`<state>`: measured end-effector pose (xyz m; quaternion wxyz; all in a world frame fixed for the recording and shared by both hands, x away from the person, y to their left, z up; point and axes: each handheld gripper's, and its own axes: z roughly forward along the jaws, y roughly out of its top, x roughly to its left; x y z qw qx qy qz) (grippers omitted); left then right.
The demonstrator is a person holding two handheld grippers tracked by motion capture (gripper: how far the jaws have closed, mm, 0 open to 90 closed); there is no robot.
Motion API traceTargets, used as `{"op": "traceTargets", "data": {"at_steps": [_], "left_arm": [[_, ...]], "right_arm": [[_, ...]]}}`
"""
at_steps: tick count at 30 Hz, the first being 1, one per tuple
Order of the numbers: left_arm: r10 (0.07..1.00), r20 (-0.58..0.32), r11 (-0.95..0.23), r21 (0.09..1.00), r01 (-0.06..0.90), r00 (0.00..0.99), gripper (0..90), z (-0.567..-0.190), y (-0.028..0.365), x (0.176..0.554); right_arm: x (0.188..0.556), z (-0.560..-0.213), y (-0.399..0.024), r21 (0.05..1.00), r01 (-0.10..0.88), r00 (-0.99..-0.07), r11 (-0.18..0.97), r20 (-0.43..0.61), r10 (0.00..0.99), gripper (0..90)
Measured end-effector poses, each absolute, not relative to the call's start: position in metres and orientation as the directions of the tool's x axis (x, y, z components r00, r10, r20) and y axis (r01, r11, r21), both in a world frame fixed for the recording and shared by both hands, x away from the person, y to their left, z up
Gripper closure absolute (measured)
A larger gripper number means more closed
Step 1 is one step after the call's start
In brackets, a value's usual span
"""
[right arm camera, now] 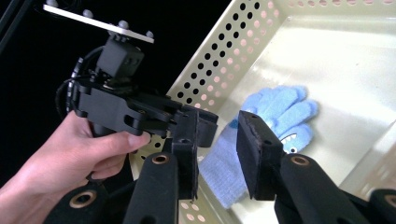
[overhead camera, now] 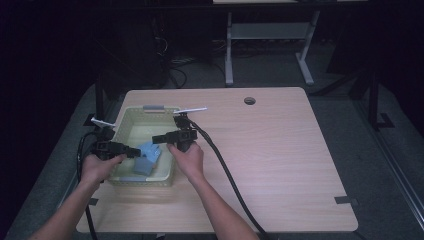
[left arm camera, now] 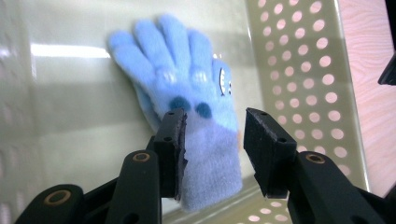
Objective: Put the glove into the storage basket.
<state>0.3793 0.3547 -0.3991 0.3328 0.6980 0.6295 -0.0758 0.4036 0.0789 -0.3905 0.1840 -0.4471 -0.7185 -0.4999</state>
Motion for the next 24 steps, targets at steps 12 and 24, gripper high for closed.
{"op": "traceTargets", "data": {"at_steps": [12, 24], "left_arm": [[0.812, -0.545, -0.006, 0.347, 0.938, 0.207, 61.6, -0.403, 0.346, 0.383], [0.786, -0.562, -0.016, 0.397, 0.918, 0.257, 59.8, -0.393, 0.339, 0.383]], "right_arm": [[0.402, -0.384, 0.063, 0.565, 0.821, -0.532, 0.075, 0.713, 0.456, 68.0], [0.402, -0.382, 0.029, 0.571, 0.82, -0.523, 0.036, 0.723, 0.451, 64.8]]}}
